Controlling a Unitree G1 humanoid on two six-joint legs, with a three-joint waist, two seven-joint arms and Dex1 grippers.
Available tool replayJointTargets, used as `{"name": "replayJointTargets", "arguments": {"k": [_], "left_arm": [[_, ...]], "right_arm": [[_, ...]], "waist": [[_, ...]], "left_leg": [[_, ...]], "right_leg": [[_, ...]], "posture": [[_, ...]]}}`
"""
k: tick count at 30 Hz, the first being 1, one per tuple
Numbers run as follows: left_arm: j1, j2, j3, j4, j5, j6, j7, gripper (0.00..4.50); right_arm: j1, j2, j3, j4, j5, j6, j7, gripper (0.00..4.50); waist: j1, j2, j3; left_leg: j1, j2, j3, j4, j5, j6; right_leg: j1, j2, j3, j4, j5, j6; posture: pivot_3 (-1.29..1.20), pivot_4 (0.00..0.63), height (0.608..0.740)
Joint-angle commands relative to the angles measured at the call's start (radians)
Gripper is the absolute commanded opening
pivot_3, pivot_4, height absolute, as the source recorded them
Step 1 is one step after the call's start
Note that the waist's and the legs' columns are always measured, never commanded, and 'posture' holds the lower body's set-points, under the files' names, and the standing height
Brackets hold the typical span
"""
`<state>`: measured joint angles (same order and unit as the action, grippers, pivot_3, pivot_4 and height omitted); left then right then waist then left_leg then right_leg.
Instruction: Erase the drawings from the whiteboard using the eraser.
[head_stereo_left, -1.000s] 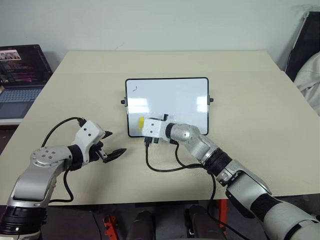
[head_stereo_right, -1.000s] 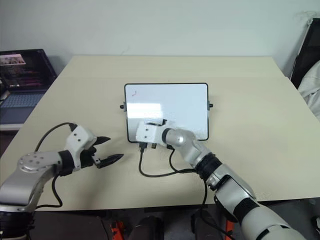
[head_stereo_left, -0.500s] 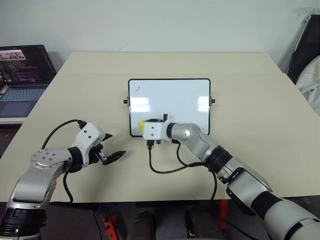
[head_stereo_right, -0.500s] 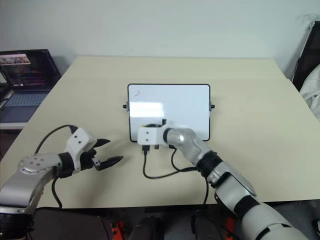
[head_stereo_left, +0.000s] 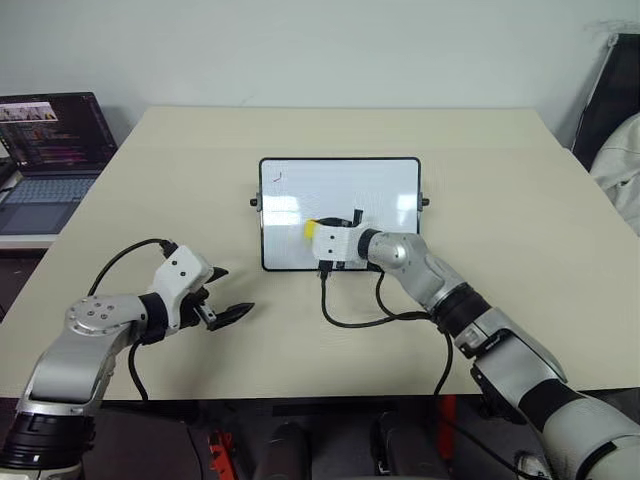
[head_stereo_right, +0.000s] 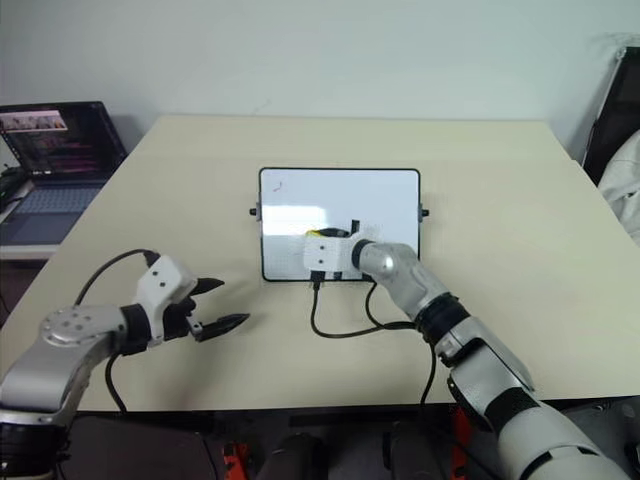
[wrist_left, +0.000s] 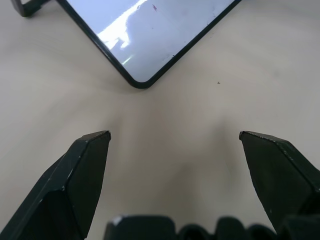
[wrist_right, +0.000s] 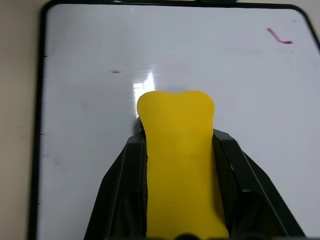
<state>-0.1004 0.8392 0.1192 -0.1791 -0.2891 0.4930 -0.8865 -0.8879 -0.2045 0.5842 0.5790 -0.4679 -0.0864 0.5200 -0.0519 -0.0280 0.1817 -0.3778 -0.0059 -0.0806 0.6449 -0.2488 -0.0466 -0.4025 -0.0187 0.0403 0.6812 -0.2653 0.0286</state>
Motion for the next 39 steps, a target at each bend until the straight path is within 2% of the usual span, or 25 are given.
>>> {"name": "replayJointTargets", "arguments": {"k": [1,8,18,23,29,35,39], "left_arm": [[-0.020,0.008,0.009,-0.003,0.000,-0.017,-0.005,4.50],[-0.021,0.009,0.008,0.002,0.003,-0.021,-0.005,4.50],[-0.008,0.006,0.014,-0.011,-0.001,-0.017,0.004,4.50],[-0.004,0.004,0.015,-0.015,-0.003,-0.016,0.007,4.50],[-0.013,-0.001,0.011,-0.013,-0.002,-0.019,0.009,4.50],[-0.041,-0.015,-0.003,-0.008,-0.003,-0.018,0.011,4.50],[-0.092,-0.037,-0.023,-0.013,-0.012,-0.008,0.009,4.50]], "right_arm": [[0.035,-0.012,0.042,0.025,-0.047,0.001,0.038,1.31],[-0.065,0.094,-0.035,0.127,-0.022,-0.004,-0.137,1.31],[-0.053,0.135,0.036,0.172,-0.053,-0.020,-0.037,1.31],[-0.102,0.118,-0.027,0.217,-0.038,-0.004,-0.134,1.31],[-0.101,0.076,-0.085,0.261,-0.008,0.014,-0.152,1.31],[-0.047,0.058,-0.186,0.191,0.081,0.022,-0.158,1.31],[-0.038,0.060,-0.301,0.131,0.186,0.037,-0.175,1.31]], "waist": [[-0.002,0.000,0.000],[-0.006,0.000,0.000],[-0.006,0.001,0.001],[-0.003,0.001,0.001],[0.001,0.001,0.001],[0.005,0.001,0.001],[0.007,0.001,0.001]], "left_leg": [[0.000,0.000,0.000,0.000,0.000,0.000],[0.001,0.001,0.000,0.000,0.000,0.001],[-0.001,0.001,-0.001,-0.002,0.000,0.000],[-0.001,0.001,-0.001,-0.002,0.000,0.000],[-0.001,0.000,-0.001,-0.001,0.001,0.001],[-0.001,0.000,0.000,0.000,0.001,0.001],[-0.001,0.000,0.000,0.000,0.001,0.001]], "right_leg": [[0.000,0.000,0.000,0.000,0.000,0.000],[-0.001,0.001,0.000,0.000,0.002,-0.001],[-0.002,0.000,0.000,-0.001,0.002,-0.003],[-0.002,0.000,0.000,-0.001,0.002,-0.002],[-0.001,0.000,-0.001,-0.001,0.002,-0.002],[-0.001,0.000,-0.001,-0.001,0.002,-0.002],[-0.001,0.000,-0.001,-0.001,0.002,-0.002]], "posture": [[0.00,0.150,0.740],[0.00,0.150,0.740],[0.00,0.150,0.740],[0.00,0.150,0.740],[0.00,0.150,0.740],[0.00,0.150,0.740],[0.00,0.150,0.740]]}}
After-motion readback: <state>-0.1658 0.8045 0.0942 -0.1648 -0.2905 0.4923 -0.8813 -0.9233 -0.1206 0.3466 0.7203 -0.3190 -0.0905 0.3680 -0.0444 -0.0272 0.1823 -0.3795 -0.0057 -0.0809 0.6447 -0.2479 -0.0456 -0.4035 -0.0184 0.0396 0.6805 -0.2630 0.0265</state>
